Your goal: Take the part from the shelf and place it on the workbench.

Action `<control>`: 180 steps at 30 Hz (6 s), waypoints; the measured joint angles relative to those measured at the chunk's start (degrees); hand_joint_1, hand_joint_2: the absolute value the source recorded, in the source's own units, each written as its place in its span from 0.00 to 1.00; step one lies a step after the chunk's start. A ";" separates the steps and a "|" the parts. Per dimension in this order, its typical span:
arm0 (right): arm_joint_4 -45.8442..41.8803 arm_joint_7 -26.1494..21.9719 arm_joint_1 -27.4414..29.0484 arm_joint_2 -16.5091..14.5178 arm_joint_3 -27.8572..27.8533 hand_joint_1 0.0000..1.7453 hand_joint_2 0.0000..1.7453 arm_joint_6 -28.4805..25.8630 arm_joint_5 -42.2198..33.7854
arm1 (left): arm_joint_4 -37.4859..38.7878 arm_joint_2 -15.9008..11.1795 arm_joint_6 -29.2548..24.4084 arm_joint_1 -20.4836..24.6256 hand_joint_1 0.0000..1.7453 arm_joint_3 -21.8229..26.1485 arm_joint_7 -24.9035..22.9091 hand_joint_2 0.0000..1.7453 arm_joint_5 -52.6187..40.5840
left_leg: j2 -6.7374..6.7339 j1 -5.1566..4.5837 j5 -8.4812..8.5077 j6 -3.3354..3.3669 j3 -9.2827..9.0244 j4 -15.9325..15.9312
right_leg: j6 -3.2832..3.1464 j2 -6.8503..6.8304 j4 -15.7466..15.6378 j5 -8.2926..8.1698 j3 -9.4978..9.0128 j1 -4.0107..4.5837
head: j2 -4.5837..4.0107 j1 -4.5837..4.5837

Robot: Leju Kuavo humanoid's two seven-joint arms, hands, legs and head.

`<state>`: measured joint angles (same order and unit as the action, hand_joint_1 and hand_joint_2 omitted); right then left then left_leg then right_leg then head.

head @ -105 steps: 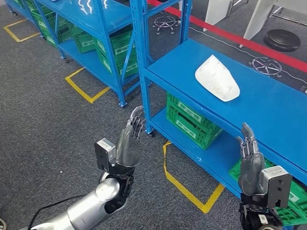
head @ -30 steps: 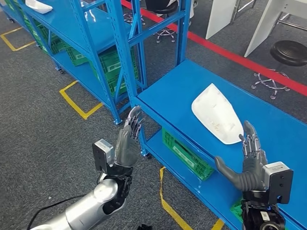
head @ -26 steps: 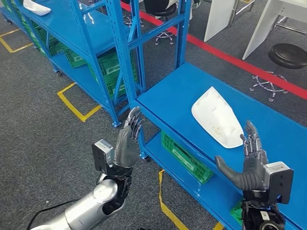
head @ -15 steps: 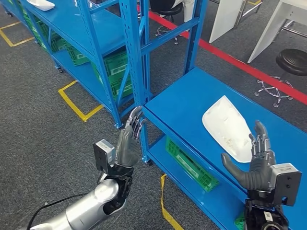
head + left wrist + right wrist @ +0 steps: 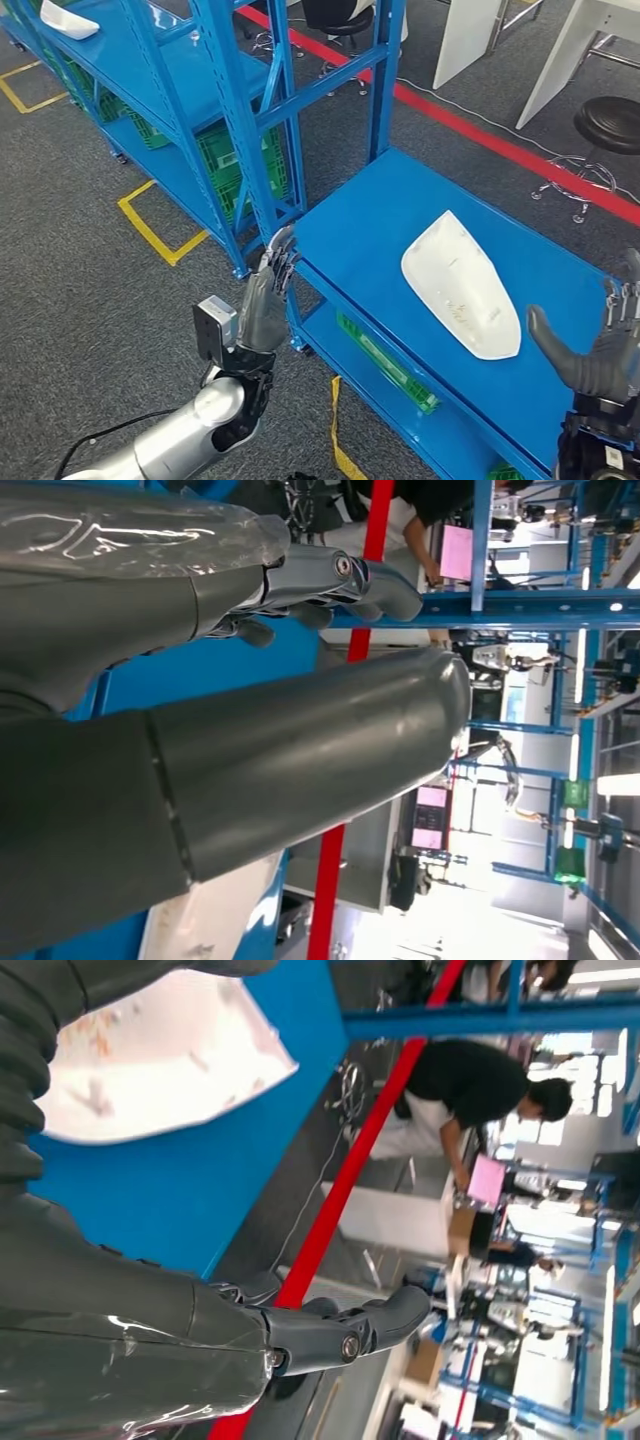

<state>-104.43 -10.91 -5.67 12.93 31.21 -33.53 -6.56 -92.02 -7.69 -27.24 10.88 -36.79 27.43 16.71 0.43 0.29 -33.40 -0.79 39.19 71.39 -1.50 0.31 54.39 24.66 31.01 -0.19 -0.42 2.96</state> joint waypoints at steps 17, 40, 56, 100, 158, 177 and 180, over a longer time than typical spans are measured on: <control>-3.23 4.12 4.99 4.11 -12.72 0.00 1.00 -3.34 4.08 | -0.46 -0.87 -0.01 -1.11 0.00 0.02 -0.17 0.00 -1.29 | 0.04 -0.46 10.93 1.27 -4.18 -16.26 | 1.08 0.04 -0.56 3.05 -2.82 0.09 | 0.00 0.08; 6.49 7.65 4.67 5.50 -20.00 0.00 1.00 7.47 -10.78 | -2.97 -1.51 -0.45 -2.55 0.00 0.24 -1.08 0.00 -3.14 | 0.08 -0.49 11.11 1.43 -4.64 -16.80 | 2.07 0.03 -0.73 2.93 -3.08 0.04 | 0.00 0.10; 19.06 8.68 -2.88 5.45 -14.18 0.00 1.00 14.70 -11.65 | -3.17 -1.33 0.49 -2.37 0.00 0.24 -1.22 0.00 -2.95 | 0.16 -0.49 11.18 1.33 -4.77 -16.95 | 2.06 0.00 -0.73 2.93 -3.15 0.04 | 0.00 0.10; 47.39 14.85 -25.52 5.47 8.38 0.00 1.00 48.20 -23.71 | -2.68 -1.37 0.69 -0.22 0.00 0.16 0.87 0.00 0.13 | 0.10 -0.48 11.21 1.30 -4.88 -17.00 | 2.06 0.04 -0.73 2.92 -3.19 0.03 | 0.00 0.11; 60.64 23.73 -35.04 5.64 17.13 1.00 1.00 37.16 -17.75 | -2.38 -2.04 -2.20 0.15 0.00 0.11 0.22 0.00 -0.13 | 0.11 -0.48 11.24 1.34 -5.34 -16.92 | 2.06 0.03 -0.73 2.91 -3.60 0.01 | 0.00 0.10; 59.16 17.66 -32.78 6.13 14.03 1.00 1.00 36.29 -21.31 | -2.37 -2.04 -2.16 0.13 0.00 0.11 0.41 0.00 -0.13 | 0.10 -0.48 11.24 1.35 -5.32 -16.93 | 2.06 0.03 -0.73 2.91 -3.67 0.02 | 0.00 0.10; 57.81 13.63 -31.42 6.11 13.09 1.00 1.00 36.21 -23.38 | -2.37 -2.06 -2.22 0.02 0.00 0.11 0.69 0.00 -0.21 | 0.12 -0.50 11.24 1.35 -5.30 -16.93 | 2.06 0.03 -0.72 2.91 -3.68 0.02 | 0.00 0.10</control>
<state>-46.62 2.71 -37.09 19.04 44.29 2.68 -29.94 -94.39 -9.75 -29.46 10.89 -36.68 28.12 16.50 0.56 -0.21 -22.16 0.55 33.89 54.46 0.56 0.34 53.67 27.56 27.33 -0.17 -0.42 3.06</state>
